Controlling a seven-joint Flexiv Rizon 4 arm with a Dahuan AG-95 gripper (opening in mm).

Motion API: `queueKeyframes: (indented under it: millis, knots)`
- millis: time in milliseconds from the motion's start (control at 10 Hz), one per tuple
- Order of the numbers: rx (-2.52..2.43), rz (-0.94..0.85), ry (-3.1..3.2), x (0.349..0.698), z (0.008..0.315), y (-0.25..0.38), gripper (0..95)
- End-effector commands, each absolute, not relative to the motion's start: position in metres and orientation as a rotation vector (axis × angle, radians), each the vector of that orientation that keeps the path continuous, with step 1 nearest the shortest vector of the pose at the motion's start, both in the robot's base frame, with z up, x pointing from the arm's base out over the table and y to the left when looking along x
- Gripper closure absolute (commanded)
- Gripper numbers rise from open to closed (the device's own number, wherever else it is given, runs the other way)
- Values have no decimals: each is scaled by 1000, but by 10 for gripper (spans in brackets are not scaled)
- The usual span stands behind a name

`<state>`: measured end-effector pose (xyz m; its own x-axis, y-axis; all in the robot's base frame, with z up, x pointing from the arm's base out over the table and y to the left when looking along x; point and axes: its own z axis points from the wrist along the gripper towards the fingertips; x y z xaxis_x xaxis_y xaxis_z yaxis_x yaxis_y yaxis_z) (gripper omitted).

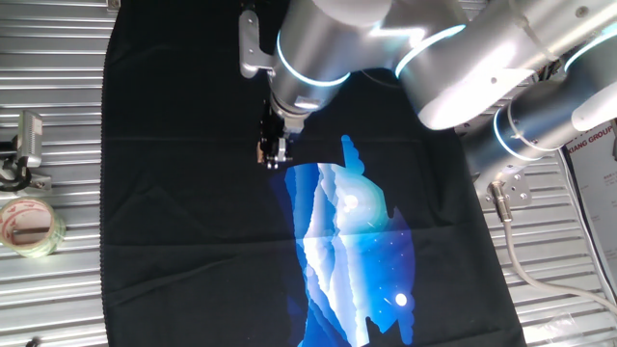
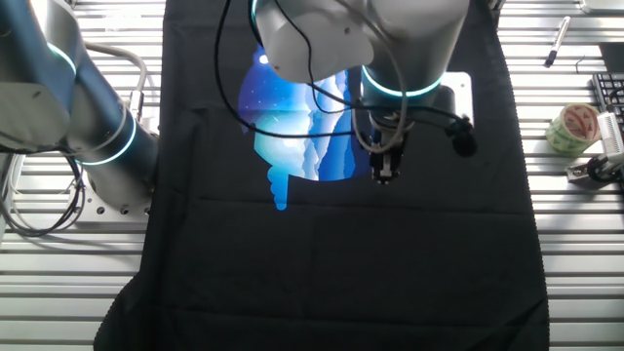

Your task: Pick up the small block on the left and move it to the right

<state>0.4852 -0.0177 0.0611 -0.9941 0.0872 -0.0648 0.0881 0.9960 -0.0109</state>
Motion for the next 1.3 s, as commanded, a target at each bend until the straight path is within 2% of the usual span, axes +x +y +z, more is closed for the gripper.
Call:
queueKeyframes:
  millis: [100,1300]
  knots:
    - [164,-27,3062,484,60,-11,950]
    - [167,-1,3045,470,58,35,950]
